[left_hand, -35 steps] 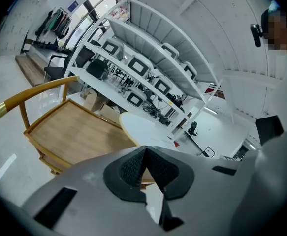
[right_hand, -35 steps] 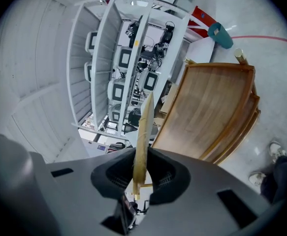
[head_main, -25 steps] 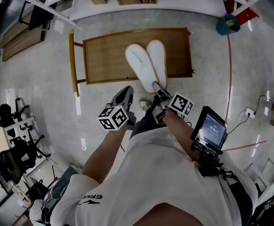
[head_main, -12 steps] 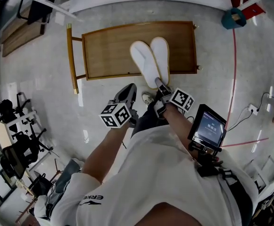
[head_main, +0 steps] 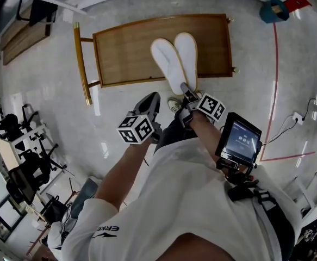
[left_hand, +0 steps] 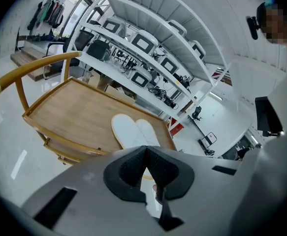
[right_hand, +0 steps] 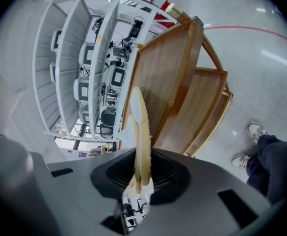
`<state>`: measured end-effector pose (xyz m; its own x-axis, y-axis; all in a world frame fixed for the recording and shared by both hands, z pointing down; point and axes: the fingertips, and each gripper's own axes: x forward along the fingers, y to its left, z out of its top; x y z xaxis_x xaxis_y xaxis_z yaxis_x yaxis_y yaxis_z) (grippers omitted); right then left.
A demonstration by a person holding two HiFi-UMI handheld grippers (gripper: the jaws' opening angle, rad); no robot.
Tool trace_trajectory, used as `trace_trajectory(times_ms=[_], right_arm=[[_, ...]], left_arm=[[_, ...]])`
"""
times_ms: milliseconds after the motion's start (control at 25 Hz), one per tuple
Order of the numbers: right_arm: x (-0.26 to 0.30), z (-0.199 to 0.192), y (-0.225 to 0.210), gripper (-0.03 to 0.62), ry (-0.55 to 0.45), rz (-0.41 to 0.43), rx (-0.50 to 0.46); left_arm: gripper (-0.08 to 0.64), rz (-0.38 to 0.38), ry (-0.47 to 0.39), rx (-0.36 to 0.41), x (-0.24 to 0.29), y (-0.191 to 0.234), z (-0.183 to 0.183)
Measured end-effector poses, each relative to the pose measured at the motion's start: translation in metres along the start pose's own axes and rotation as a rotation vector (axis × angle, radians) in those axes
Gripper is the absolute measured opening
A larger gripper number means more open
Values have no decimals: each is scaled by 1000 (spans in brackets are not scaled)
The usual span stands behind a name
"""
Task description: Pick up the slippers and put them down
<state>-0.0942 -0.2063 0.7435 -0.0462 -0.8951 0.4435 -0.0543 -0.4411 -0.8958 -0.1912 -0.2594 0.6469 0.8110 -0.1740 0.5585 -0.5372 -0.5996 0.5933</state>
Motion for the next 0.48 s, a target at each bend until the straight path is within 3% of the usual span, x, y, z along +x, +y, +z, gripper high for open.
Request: trace_trajectory(times_ms=[480], right_arm=[[4,0,-11,63,-10,-23,-6]], left_arm=[[3,10,24,11,-9,-2,-3]])
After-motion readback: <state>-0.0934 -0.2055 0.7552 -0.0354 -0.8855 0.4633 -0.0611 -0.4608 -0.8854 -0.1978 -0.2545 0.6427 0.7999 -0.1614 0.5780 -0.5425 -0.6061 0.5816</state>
